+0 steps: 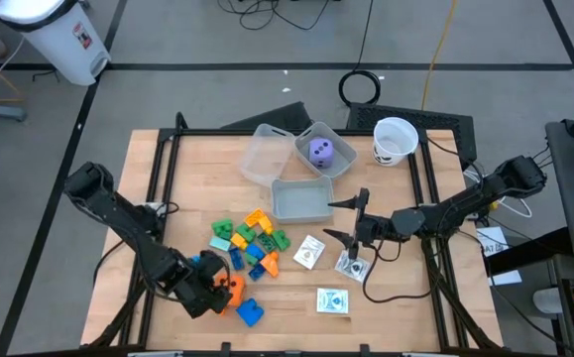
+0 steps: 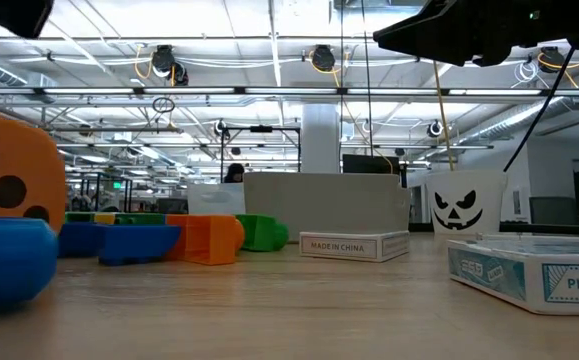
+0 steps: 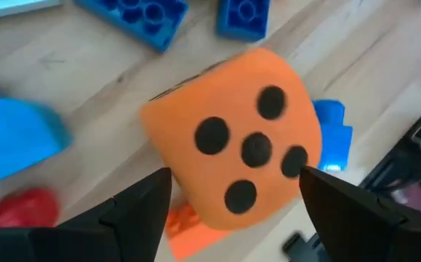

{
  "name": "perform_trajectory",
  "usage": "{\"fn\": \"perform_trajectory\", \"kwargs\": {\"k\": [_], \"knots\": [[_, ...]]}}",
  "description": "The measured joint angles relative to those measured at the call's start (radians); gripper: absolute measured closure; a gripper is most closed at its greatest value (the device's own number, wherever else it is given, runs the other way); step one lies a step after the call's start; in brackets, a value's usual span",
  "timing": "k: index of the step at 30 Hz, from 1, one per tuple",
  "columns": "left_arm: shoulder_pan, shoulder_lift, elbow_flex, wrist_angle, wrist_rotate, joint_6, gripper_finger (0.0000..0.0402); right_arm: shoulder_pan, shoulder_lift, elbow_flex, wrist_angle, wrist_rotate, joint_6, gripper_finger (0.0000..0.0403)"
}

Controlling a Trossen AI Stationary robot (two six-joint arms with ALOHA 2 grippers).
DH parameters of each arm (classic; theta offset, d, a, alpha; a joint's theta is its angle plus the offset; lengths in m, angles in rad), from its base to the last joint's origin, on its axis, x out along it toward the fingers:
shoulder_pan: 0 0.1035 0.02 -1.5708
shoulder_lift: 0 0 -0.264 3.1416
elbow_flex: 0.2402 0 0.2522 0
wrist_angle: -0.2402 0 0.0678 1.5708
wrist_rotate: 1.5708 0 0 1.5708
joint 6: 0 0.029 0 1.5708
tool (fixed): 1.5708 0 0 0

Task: Pick & Place Toys
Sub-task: Put the orange die into the top gray bin

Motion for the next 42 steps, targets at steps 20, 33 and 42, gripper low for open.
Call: {"fn": "perform_trajectory", "kwargs": {"k": [20, 33, 42], "knots": [[0.066, -0.002, -0.149, 0.255, -0.063, 0.129, 0.0091, 0.000, 0.000, 0.000, 0.000, 0.000, 0.018, 0.0078], [0.151, 0.010, -0.186, 0.286, -0.026, 0.187, 0.0216, 0.000, 0.000, 0.000, 0.000, 0.000, 0.024, 0.0078], [0.158, -0.003, -0.187, 0.323, -0.065, 0.271, 0.0245, 0.000, 0.000, -0.001, 0.000, 0.000, 0.024, 0.0078]]}}
